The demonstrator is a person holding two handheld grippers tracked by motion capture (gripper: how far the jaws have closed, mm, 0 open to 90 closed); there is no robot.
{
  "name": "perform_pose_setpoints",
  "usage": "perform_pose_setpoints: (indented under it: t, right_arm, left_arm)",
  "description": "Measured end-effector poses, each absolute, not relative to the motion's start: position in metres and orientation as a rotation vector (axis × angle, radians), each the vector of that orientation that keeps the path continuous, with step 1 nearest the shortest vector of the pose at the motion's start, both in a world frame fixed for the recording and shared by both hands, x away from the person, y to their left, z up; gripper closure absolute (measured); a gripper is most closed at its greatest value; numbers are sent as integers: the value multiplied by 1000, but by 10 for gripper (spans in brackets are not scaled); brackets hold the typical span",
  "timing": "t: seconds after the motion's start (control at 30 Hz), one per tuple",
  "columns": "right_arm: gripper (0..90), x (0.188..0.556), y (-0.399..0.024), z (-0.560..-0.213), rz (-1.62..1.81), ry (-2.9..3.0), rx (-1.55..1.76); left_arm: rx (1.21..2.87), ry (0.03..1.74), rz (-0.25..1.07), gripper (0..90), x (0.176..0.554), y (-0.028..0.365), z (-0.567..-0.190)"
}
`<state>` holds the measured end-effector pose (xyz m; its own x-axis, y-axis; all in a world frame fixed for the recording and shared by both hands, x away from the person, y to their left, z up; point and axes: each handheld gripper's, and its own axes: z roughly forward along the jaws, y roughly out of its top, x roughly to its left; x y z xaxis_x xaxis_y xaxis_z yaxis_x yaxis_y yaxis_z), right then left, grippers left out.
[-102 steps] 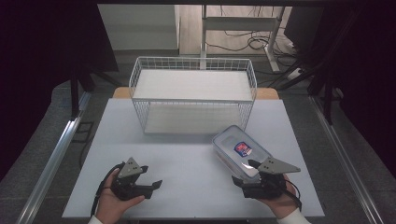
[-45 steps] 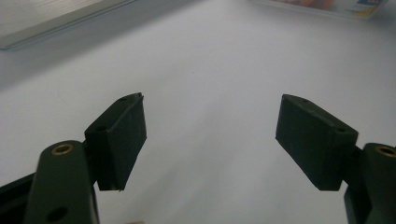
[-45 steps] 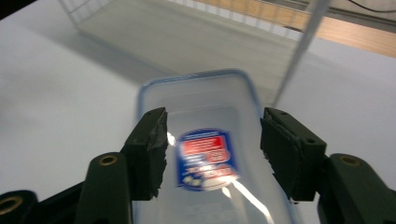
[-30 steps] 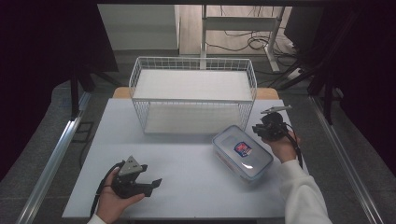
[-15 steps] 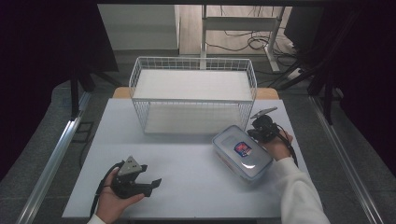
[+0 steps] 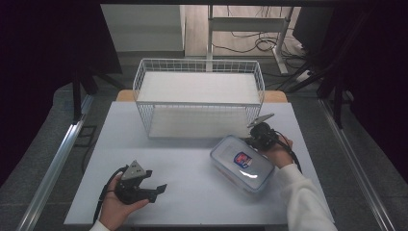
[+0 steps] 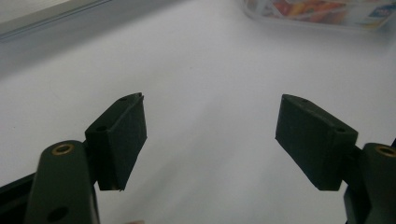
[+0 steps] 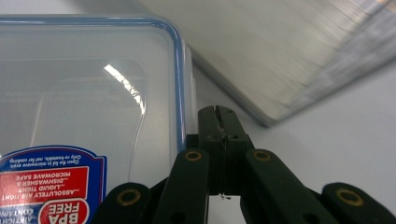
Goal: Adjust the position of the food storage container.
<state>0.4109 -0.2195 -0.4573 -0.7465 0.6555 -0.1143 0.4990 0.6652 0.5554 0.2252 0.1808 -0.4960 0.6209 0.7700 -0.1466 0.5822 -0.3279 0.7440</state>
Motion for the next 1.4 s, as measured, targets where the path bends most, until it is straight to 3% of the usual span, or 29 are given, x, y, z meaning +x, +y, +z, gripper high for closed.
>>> perform_pose_setpoints:
  t: [0.8,1.03,1.4]
  right_arm:
    - [890,371,-132,-463,771,2778,621]
    - [890,370,-149,-452,790,2721,712]
    - [889,324,-243,-428,733,2526,1003]
  left_arm:
    - [2037,1064,295,248,226,184,-496]
    - [2029,1069,300,248,226,187,-495]
    - [2025,1066,302,248,225,186,-494]
